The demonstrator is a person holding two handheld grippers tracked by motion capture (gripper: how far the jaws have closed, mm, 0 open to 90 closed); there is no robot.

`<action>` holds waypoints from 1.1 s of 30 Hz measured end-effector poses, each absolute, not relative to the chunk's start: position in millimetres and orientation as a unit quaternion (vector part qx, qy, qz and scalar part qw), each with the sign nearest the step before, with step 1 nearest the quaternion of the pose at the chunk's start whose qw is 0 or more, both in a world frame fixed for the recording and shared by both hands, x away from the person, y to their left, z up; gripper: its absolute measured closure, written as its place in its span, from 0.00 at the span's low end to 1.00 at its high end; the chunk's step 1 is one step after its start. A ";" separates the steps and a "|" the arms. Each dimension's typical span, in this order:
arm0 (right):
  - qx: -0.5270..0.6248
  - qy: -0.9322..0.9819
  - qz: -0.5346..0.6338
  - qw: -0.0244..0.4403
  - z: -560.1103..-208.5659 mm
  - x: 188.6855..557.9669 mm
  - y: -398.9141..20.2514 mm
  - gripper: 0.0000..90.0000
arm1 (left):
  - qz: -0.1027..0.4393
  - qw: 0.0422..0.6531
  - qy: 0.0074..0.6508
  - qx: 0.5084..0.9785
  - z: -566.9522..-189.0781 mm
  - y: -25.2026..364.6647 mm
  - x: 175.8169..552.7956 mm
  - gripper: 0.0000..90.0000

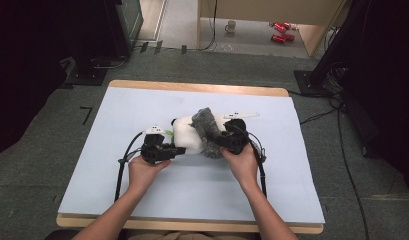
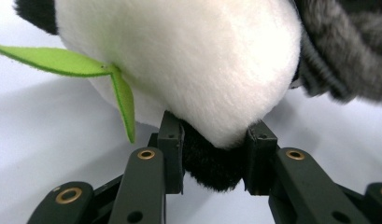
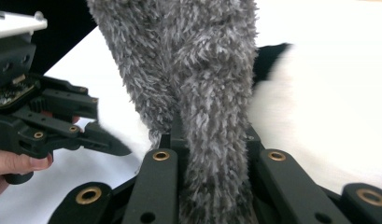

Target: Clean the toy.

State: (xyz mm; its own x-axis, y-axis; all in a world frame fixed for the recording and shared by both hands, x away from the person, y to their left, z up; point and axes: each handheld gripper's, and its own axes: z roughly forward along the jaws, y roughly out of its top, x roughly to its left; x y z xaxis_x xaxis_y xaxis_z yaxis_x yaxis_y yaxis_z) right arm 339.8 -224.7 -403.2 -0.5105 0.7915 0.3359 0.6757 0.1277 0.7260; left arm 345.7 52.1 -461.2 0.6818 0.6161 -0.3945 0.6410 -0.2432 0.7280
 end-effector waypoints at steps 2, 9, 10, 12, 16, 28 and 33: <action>0.494 0.747 0.439 0.078 -400.0 338.9 -230.5 0.85 | -0.026 0.470 0.404 0.784 -462.5 55.3 348.8 0.74; 0.516 0.728 0.443 0.086 -396.4 338.9 -256.9 0.85 | -0.023 0.474 0.402 0.783 -462.4 54.5 352.4 0.73; 0.521 0.724 0.443 0.087 -396.1 338.6 -260.5 0.85 | -0.024 0.474 0.402 0.783 -462.5 54.7 353.1 0.73; 0.531 0.716 0.443 0.091 -395.6 337.9 -269.5 0.85 | -0.024 0.475 0.403 0.782 -462.7 54.7 354.3 0.73; 0.547 0.703 0.445 0.096 -399.7 337.6 -284.2 0.85 | -0.024 0.476 0.403 0.782 -462.5 53.3 356.6 0.73; 0.592 0.673 0.431 0.103 -415.7 338.1 -316.3 0.85 | -0.001 0.466 0.393 0.793 -461.9 44.8 355.4 0.73; 0.602 0.662 0.435 0.100 -406.7 335.7 -324.6 0.86 | -0.008 0.468 0.402 0.787 -462.2 45.6 356.7 0.72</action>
State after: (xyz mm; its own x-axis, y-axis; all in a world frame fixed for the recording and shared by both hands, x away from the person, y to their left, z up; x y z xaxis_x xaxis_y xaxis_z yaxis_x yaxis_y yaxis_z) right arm 335.7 -324.6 -406.7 -0.2557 0.8839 0.3915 0.7100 -0.1032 0.6966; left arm 356.7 45.6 -462.2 0.6765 0.6257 -0.3884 0.6399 -0.2382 0.7307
